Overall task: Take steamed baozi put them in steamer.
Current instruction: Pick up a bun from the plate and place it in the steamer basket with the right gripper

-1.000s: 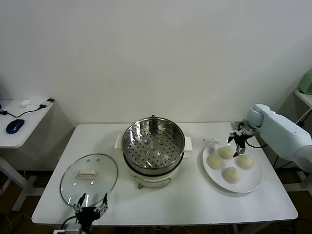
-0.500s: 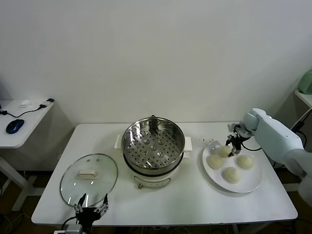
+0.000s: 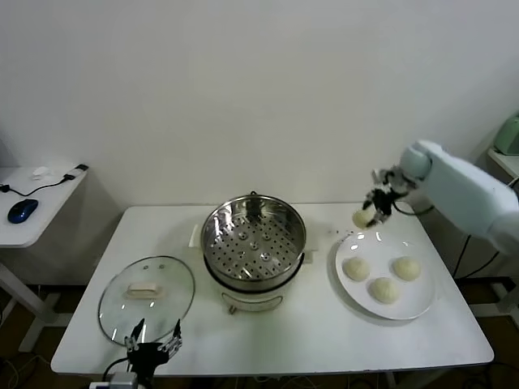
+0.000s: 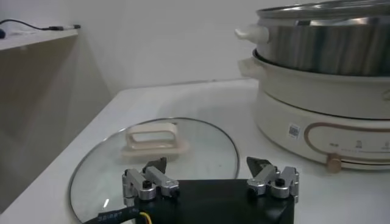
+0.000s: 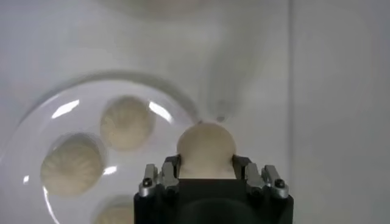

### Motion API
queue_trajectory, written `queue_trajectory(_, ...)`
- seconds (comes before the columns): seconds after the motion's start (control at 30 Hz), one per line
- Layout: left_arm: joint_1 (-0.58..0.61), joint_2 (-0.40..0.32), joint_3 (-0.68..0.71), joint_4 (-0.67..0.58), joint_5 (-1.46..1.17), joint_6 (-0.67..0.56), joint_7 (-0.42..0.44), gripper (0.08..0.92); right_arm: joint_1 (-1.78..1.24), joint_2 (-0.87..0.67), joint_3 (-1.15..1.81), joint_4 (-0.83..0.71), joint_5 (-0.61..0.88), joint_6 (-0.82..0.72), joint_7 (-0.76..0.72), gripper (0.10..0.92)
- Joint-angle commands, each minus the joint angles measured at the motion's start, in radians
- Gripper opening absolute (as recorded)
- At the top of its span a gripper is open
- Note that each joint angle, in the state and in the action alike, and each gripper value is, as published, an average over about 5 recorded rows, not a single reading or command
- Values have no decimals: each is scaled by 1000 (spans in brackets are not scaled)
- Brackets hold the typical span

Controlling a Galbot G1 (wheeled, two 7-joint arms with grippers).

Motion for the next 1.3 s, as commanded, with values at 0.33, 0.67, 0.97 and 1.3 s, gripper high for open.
queue_trajectory(0.33, -6, 3, 13, 10, 9, -3, -1, 823, 232, 268, -292, 408, -44, 507, 39, 585)
queue_trajectory(0.67, 5, 14, 20, 8, 24, -8, -3, 823, -114, 380, -57, 28, -511, 723, 145, 585)
queue_trajectory(0.97, 4, 18, 27, 14, 25, -11, -5, 823, -179, 468, 49, -188, -607, 762, 208, 591)
queue_trajectory(1.3, -3, 21, 24, 24, 17, -13, -6, 823, -200, 506, 58, -297, -588, 769, 199, 601)
